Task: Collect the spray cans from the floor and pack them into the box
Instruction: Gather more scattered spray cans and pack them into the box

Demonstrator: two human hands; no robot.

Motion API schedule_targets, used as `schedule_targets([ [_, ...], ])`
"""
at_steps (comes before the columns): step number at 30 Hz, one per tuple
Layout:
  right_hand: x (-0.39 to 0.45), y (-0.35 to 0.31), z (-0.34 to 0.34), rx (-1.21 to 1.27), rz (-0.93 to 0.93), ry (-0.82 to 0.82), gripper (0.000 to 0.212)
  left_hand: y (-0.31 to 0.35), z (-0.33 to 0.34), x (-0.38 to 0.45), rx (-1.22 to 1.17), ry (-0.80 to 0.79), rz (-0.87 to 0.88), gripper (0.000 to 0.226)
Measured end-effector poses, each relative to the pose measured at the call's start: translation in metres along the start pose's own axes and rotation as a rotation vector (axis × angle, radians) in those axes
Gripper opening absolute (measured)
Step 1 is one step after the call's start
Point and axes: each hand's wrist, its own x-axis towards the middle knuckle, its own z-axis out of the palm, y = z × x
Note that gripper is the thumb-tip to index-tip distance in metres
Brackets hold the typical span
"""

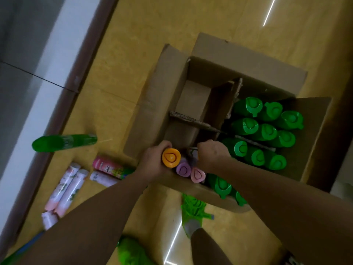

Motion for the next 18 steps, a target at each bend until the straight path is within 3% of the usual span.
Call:
schedule_targets([
  [4, 0.019, -0.004, 0.010, 0.021, 0.030, -0.039, 0.021, -0.022, 0.015, 0.017, 0.051, -0.060, 0.108, 0.056],
  [10, 0.036, -0.004, 0.027, 0.051, 0.048, -0.060, 0.019, -0.044, 0.031, 0.027, 0.076, -0.152, 0.144, 0.069],
  [18, 0.052, -0.004, 0.057, 0.051, 0.106, -0.119, 0.041, -0.055, 0.030, 0.037, 0.161, -0.352, 0.093, 0.084],
])
